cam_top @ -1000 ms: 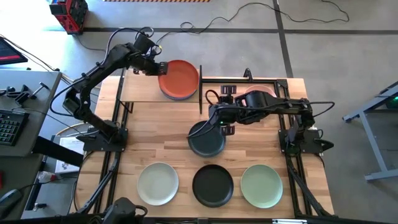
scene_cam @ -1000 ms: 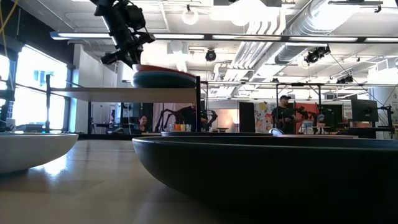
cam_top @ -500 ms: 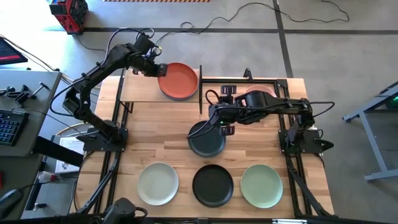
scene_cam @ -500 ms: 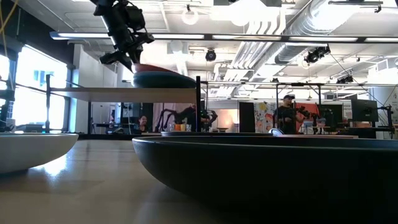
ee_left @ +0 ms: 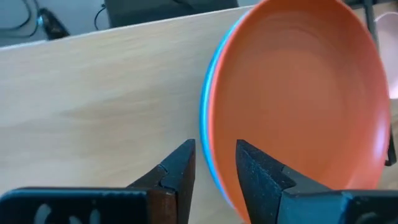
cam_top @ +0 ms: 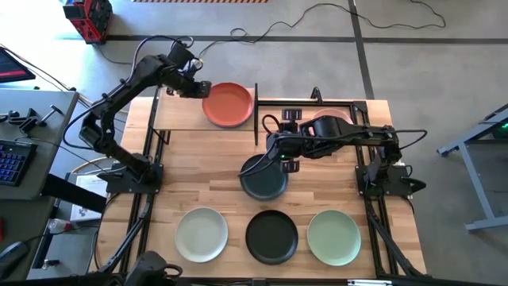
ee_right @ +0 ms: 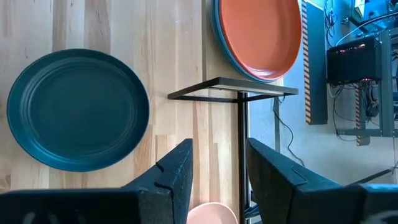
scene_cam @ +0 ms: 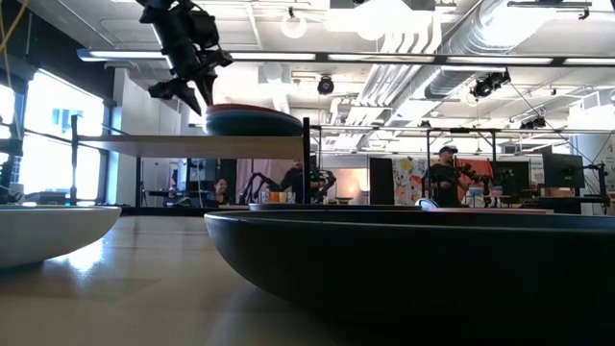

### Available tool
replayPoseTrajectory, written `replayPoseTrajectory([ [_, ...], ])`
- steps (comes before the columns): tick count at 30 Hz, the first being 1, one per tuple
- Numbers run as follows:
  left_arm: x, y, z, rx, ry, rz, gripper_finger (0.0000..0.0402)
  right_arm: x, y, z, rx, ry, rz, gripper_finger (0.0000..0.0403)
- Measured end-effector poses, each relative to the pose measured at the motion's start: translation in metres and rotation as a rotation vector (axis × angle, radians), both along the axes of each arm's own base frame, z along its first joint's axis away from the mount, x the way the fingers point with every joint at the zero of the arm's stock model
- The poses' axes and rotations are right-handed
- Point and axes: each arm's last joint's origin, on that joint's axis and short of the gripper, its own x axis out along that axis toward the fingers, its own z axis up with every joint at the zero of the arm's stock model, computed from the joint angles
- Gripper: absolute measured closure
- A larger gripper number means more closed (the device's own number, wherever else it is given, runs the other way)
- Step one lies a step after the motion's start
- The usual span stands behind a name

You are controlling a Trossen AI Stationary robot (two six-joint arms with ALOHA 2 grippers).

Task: Place and stack plates onto a shelf
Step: Stack the peach plate on top of the orange plate on the shelf

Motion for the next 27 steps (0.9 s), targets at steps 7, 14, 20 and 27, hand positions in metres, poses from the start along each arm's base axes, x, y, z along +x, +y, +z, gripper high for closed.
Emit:
replayPoseTrajectory([
  [7,-0.007,-0.002,0.006,0.006,-0.020,0.015,0.0298,0.000,0.000,0.000,0.021,-0.025,-0.039,0.0272],
  [14,-0.007,-0.016,0.009,-0.068,-0.061,-0.102,0.0298,-0.001,-0.001,-0.001,0.136,-0.099,-0.185,0.0272],
  [20,-0.011,-0.034,0.013,-0.108,-0.054,-0.252,0.0298,-0.001,0.001,-0.003,0.275,-0.163,-0.306,0.0272],
  [27,-0.007,-0.067,0.024,-0.083,-0.029,-0.418,0.0298,0.001,-0.004,-0.005,0.425,-0.231,-0.482,0.0272],
])
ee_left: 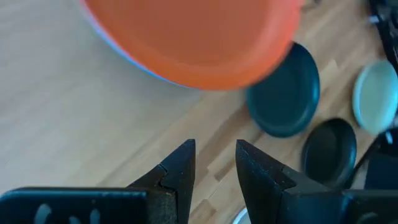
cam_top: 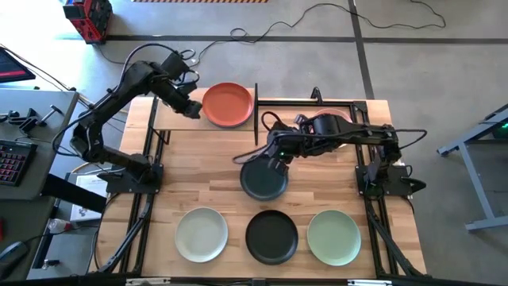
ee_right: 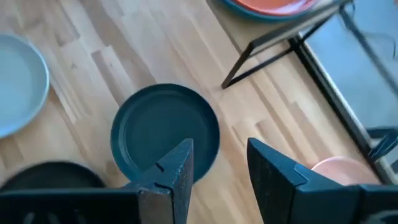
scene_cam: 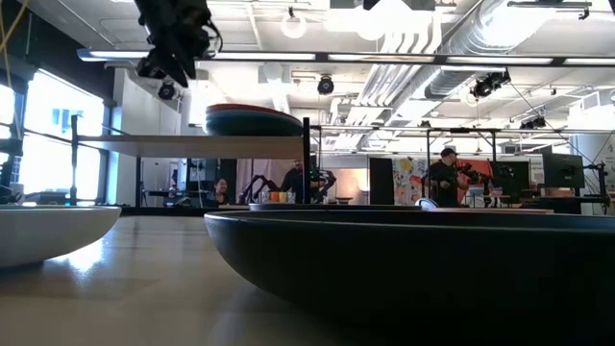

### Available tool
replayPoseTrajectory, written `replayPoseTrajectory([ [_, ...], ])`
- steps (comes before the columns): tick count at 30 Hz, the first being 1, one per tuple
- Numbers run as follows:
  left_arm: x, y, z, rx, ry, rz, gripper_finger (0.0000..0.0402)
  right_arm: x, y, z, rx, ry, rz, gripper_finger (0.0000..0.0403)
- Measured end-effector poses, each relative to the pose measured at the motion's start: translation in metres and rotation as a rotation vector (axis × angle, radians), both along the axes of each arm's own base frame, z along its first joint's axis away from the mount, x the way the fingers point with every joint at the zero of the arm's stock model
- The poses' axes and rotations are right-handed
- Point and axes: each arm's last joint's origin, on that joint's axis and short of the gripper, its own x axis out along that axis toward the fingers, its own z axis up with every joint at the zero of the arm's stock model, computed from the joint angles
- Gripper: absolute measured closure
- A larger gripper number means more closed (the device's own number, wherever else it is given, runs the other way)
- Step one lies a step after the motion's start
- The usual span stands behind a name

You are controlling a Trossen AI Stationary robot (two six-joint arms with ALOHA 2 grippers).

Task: Place and stack plates onto a shelf
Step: Stack the peach plate on top of the orange plate on the shelf

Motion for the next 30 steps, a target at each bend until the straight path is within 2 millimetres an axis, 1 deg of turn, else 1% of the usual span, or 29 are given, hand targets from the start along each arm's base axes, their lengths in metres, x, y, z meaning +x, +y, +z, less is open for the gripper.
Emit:
replayPoseTrajectory([
  [2,0.002,-0.011,0.005,0.024,-0.017,-0.050,0.0298,0.003,0.000,-0.003,0.025,-0.006,-0.036,0.0272],
  [5,0.003,-0.027,0.012,0.055,-0.042,-0.119,0.0298,0.007,0.001,-0.015,0.074,0.022,-0.074,0.0272],
  [8,0.003,-0.044,0.019,0.082,-0.068,-0.176,0.0298,0.010,0.005,-0.037,0.126,0.095,-0.117,0.0272],
  [11,0.002,-0.057,0.025,0.100,-0.092,-0.229,0.0298,0.011,0.012,-0.060,0.141,0.169,-0.152,0.0272],
  [15,0.003,-0.071,0.029,0.113,-0.113,-0.288,0.0298,0.011,0.017,-0.089,0.173,0.250,-0.205,0.0272],
  [18,0.003,-0.078,0.031,0.131,-0.122,-0.333,0.0298,0.009,0.015,-0.111,0.196,0.322,-0.247,0.0272],
  [22,0.004,-0.084,0.031,0.146,-0.127,-0.385,0.0298,0.003,0.009,-0.139,0.173,0.435,-0.276,0.0272],
  [26,0.006,-0.086,0.031,0.149,-0.125,-0.397,0.0298,-0.008,-0.001,-0.165,0.144,0.551,-0.302,0.0272],
  [30,0.006,-0.087,0.031,0.172,-0.108,-0.402,0.0298,-0.017,-0.017,-0.186,0.105,0.656,-0.294,0.0272],
])
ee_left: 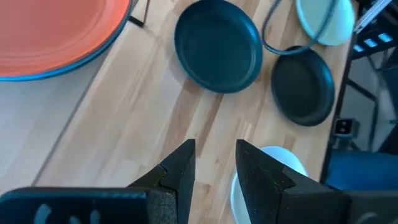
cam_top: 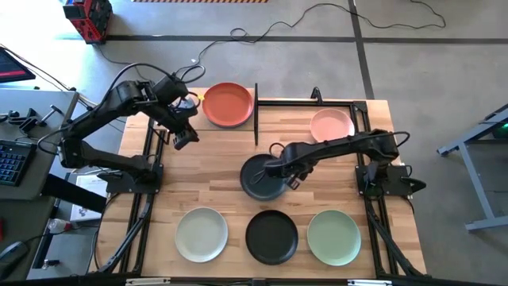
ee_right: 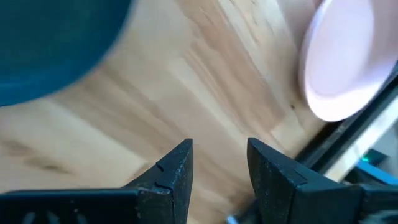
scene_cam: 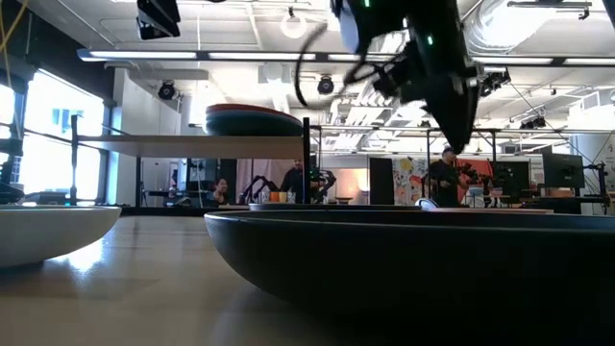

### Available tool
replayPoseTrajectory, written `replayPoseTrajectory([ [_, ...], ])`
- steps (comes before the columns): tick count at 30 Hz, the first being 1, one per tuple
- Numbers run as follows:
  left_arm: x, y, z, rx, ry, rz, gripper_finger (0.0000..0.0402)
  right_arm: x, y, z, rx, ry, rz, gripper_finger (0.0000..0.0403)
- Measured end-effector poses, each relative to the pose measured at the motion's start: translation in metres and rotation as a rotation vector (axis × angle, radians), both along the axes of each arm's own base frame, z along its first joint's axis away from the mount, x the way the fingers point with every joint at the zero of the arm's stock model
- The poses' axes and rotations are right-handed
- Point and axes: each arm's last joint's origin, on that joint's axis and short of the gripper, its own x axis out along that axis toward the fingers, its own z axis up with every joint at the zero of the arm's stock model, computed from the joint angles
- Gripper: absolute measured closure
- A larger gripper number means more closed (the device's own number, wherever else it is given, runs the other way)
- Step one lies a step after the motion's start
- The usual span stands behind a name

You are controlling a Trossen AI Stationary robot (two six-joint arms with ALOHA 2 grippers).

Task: Place and stack plates onto a shelf
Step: Stack the peach plate on top of the orange plate on the shelf

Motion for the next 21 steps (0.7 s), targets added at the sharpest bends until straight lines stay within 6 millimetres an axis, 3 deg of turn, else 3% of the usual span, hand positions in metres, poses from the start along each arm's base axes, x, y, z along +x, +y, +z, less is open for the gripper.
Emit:
replayPoseTrajectory([
  [10,-0.001,0.003,-0.001,0.086,0.038,0.028,0.0298,-0.020,-0.057,-0.028,-0.087,0.151,-0.045,0.0272],
  [21,-0.001,0.003,-0.001,0.071,0.038,0.053,0.0298,-0.029,-0.101,-0.057,-0.032,0.127,0.015,0.0289],
])
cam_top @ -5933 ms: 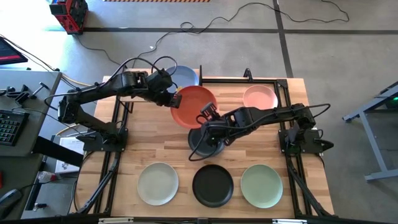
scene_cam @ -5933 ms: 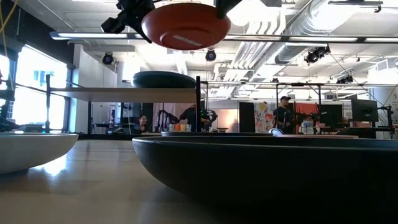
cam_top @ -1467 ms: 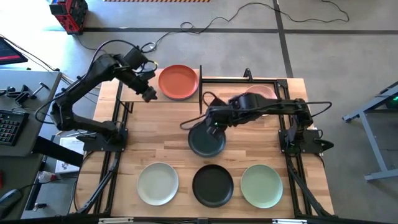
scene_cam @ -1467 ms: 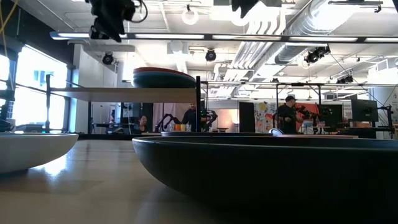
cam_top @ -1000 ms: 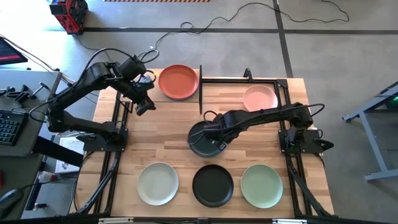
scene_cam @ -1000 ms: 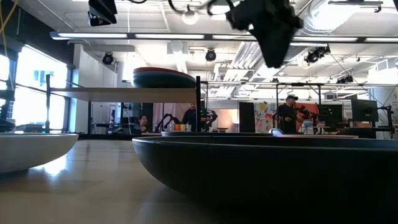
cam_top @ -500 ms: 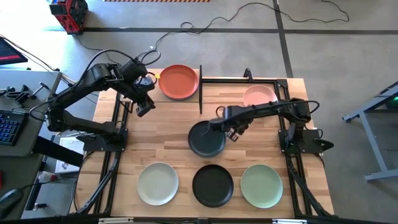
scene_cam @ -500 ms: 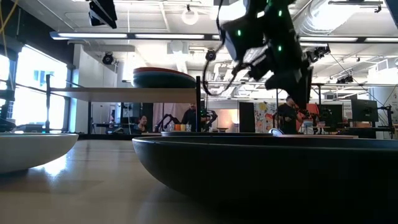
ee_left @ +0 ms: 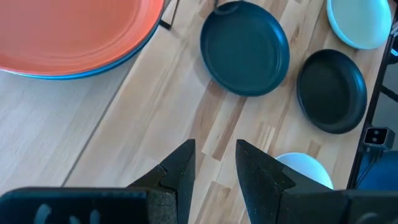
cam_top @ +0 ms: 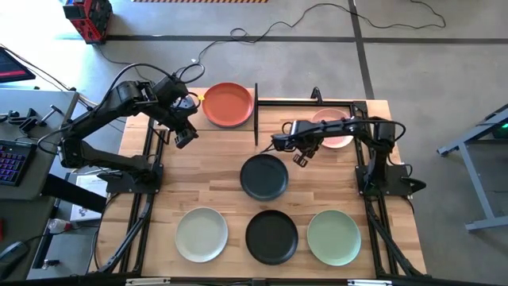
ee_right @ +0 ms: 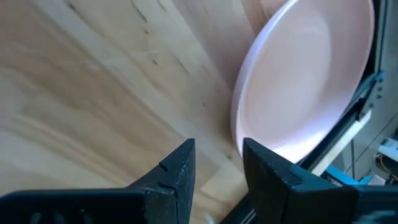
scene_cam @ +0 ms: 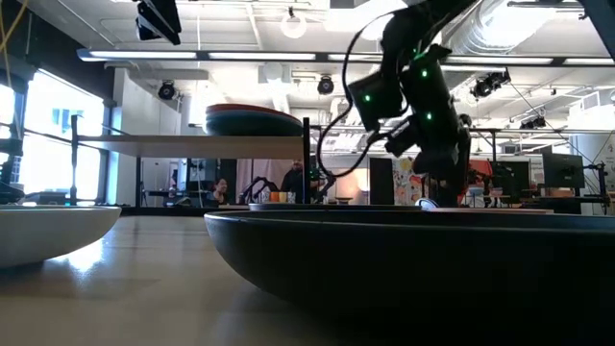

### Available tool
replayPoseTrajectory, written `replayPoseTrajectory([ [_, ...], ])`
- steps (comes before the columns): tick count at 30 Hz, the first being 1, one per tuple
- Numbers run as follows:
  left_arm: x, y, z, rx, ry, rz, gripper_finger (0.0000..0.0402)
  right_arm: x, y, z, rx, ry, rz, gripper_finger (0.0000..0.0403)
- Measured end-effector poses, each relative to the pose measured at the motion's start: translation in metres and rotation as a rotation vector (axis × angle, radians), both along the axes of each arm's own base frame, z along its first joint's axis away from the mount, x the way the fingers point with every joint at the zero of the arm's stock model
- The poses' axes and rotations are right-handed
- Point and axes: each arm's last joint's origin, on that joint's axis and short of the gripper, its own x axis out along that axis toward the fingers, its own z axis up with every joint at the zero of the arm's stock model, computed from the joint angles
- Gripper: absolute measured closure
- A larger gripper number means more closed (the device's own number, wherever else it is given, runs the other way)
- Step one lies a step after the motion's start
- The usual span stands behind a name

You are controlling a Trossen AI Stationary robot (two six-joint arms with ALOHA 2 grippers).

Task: Place and stack plates onto a shelf
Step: Stack the peach plate on top of the orange plate on the shelf

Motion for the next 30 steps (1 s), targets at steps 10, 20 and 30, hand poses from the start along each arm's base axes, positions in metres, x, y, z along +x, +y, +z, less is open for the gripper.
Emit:
replayPoseTrajectory([
  [10,0.002,0.001,0.001,-0.012,-0.024,0.039,0.0298,-0.011,-0.029,-0.012,0.063,-0.037,-0.045,0.0290],
  [20,0.002,0.001,0.001,-0.014,-0.021,0.044,0.0298,-0.015,-0.047,-0.017,0.040,-0.079,-0.086,0.0290],
  [30,0.002,0.001,0.001,-0.012,-0.020,0.045,0.0298,-0.026,-0.053,-0.034,0.063,-0.107,-0.121,0.0290],
])
